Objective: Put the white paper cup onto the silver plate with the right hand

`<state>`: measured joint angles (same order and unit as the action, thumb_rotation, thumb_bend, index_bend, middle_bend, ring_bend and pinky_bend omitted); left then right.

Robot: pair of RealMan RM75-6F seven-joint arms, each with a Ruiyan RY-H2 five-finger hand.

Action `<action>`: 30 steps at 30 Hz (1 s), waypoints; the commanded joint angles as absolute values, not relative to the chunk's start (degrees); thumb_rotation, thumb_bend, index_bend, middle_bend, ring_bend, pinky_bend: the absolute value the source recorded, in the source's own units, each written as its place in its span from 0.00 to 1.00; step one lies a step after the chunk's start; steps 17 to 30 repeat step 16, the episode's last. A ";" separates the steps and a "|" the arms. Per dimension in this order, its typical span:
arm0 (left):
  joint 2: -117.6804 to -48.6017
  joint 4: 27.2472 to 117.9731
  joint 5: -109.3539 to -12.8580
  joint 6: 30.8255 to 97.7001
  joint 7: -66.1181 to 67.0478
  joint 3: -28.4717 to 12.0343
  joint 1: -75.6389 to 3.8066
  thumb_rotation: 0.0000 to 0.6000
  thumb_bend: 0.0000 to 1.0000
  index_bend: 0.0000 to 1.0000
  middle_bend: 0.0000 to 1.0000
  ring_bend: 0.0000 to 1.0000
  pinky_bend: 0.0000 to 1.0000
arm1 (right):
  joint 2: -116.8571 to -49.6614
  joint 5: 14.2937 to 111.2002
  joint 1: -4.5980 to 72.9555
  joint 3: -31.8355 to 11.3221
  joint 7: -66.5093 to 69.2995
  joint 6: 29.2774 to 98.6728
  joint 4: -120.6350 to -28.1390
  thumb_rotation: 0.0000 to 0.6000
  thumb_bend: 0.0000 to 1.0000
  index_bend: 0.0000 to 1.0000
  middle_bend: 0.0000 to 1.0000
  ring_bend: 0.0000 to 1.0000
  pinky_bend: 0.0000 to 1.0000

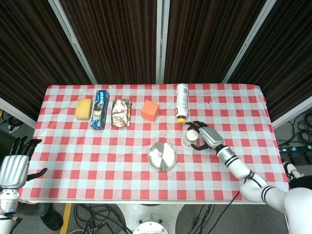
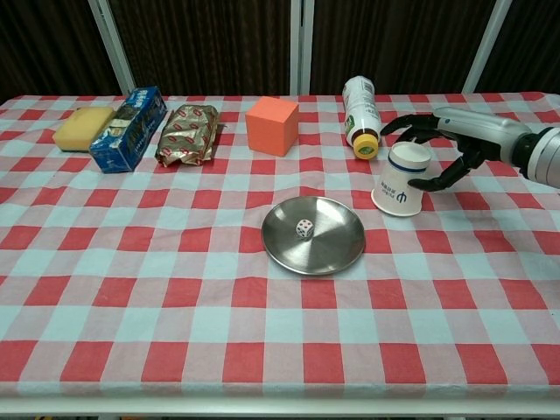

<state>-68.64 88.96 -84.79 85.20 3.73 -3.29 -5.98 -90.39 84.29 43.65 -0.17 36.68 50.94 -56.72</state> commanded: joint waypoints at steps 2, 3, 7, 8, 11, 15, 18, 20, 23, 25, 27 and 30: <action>-68.58 88.93 -85.12 85.39 3.47 -3.18 -5.94 1.00 0.02 0.17 0.18 0.07 0.07 | -84.17 83.30 39.22 -1.20 30.74 57.96 -63.41 1.00 0.21 0.00 0.15 0.00 0.06; -68.58 88.88 -85.23 85.42 3.38 -3.14 -5.95 1.00 0.02 0.17 0.18 0.07 0.07 | -82.68 82.99 37.82 -1.35 28.86 60.10 -65.12 1.00 0.21 0.00 0.15 0.00 0.06; -68.63 88.70 -85.89 85.68 3.46 -3.03 -6.05 1.00 0.02 0.17 0.18 0.07 0.07 | -75.51 80.97 30.37 -1.05 17.31 70.03 -74.30 1.00 0.21 0.00 0.18 0.00 0.06; -68.73 88.63 -86.07 85.84 3.69 -3.02 -6.05 1.00 0.02 0.17 0.18 0.07 0.07 | -73.86 80.65 28.54 -0.63 14.42 72.20 -76.56 1.00 0.21 0.00 0.18 0.00 0.06; -69.24 88.45 -86.67 86.09 4.70 -2.86 -6.15 1.00 0.02 0.17 0.18 0.07 0.07 | -68.71 80.10 22.04 1.38 6.05 79.56 -84.00 1.00 0.21 0.00 0.19 0.00 0.06; -69.96 88.48 -86.71 85.97 6.04 -2.77 -6.27 1.00 0.02 0.17 0.18 0.07 0.07 | -64.43 81.45 15.53 3.88 2.60 86.59 -90.77 1.00 0.22 0.02 0.19 0.00 0.06; -70.12 88.50 -86.60 85.85 6.40 -2.76 -6.30 1.00 0.02 0.17 0.18 0.07 0.07 | -63.75 82.05 14.26 4.40 2.40 87.97 -91.88 1.00 0.22 0.03 0.19 0.00 0.06; -70.12 88.50 -86.60 85.85 6.40 -2.76 -6.30 1.00 0.02 0.17 0.18 0.07 0.07 | -63.75 82.05 14.26 4.40 2.40 87.97 -91.88 1.00 0.22 0.03 0.19 0.00 0.06; -70.12 88.50 -86.60 85.85 6.40 -2.76 -6.30 1.00 0.02 0.17 0.18 0.07 0.07 | -63.75 82.05 14.26 4.40 2.40 87.97 -91.88 1.00 0.22 0.03 0.19 0.00 0.06; -70.12 88.50 -86.60 85.85 6.40 -2.76 -6.30 1.00 0.02 0.17 0.18 0.07 0.07 | -63.75 82.05 14.26 4.40 2.40 87.97 -91.88 1.00 0.22 0.03 0.19 0.00 0.06; -70.12 88.50 -86.60 85.85 6.40 -2.76 -6.30 1.00 0.02 0.17 0.18 0.07 0.07 | -63.75 82.05 14.26 4.40 2.40 87.97 -91.88 1.00 0.22 0.03 0.19 0.00 0.06; -70.12 88.50 -86.60 85.85 6.40 -2.76 -6.30 1.00 0.02 0.17 0.18 0.07 0.07 | -63.75 82.05 14.26 4.40 2.40 87.97 -91.88 1.00 0.22 0.03 0.19 0.00 0.06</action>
